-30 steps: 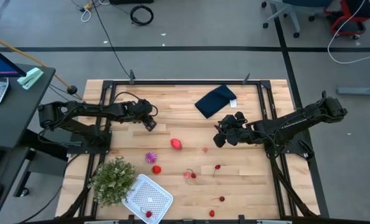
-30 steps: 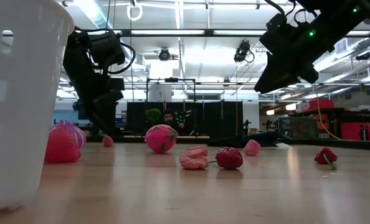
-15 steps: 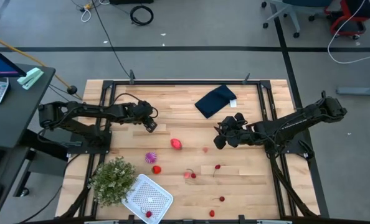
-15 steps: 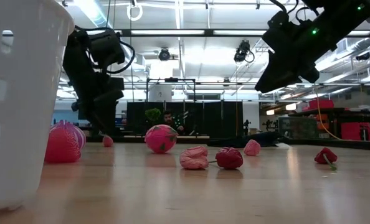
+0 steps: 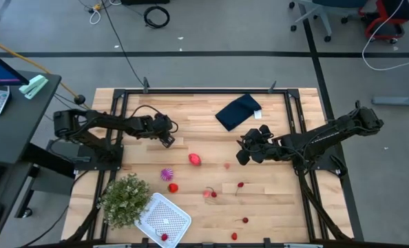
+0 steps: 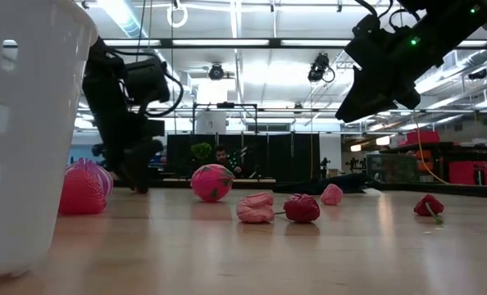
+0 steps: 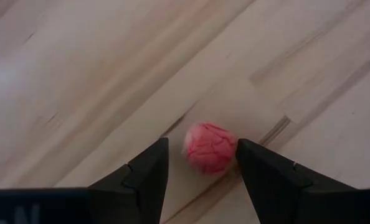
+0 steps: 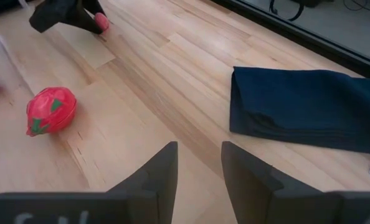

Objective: Pick and placing Produce into tupperware
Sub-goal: Put the peach into the white bin

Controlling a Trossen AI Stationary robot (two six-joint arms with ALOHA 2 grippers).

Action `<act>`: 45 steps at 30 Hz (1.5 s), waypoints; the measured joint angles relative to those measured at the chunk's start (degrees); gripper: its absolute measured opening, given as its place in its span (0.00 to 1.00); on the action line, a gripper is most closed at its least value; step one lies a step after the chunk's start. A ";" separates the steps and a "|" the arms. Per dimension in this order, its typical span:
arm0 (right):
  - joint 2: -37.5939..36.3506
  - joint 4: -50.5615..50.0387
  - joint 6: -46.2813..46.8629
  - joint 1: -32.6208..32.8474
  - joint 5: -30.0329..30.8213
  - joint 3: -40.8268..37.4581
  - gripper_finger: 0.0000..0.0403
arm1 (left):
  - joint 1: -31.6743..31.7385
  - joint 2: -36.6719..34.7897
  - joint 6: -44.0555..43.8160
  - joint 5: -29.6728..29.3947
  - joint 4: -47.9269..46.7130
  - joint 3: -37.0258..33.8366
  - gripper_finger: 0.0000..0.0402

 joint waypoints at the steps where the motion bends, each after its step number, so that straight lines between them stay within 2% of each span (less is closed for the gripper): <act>1: 0.00 -0.02 0.00 0.00 0.00 0.00 0.33 | 0.00 0.60 -0.11 0.04 0.51 -0.02 0.49; 13: 0.00 -0.02 -0.11 0.00 0.00 0.00 0.33 | -0.46 0.43 -0.01 0.65 3.19 -0.15 0.40; 22: 0.00 0.00 -0.11 -0.01 0.00 0.00 0.33 | -2.53 -1.14 2.01 1.61 1.24 1.30 0.19; 24: 0.00 -0.01 -0.11 0.00 0.02 0.00 0.33 | -3.41 -2.57 2.05 3.00 1.30 2.81 0.14; 27: 0.00 -0.02 0.09 -0.02 0.02 0.00 0.33 | -5.34 -4.62 1.90 8.38 -0.05 5.42 0.10; 32: 0.00 -0.27 0.46 0.00 0.00 0.02 0.33 | -12.11 -7.52 0.14 15.78 -3.24 10.61 0.13; 37: 0.00 -0.74 1.59 0.00 0.00 0.02 0.33 | -22.81 -8.47 1.44 22.33 -4.72 13.98 0.16; 43: 0.00 -0.83 1.78 0.00 -0.02 0.02 0.33 | -36.63 -8.47 1.24 23.69 -8.26 15.45 0.12; 45: 0.00 -0.81 1.79 0.00 -0.02 0.02 0.33 | -40.49 -8.47 -1.46 23.73 -8.92 15.44 0.12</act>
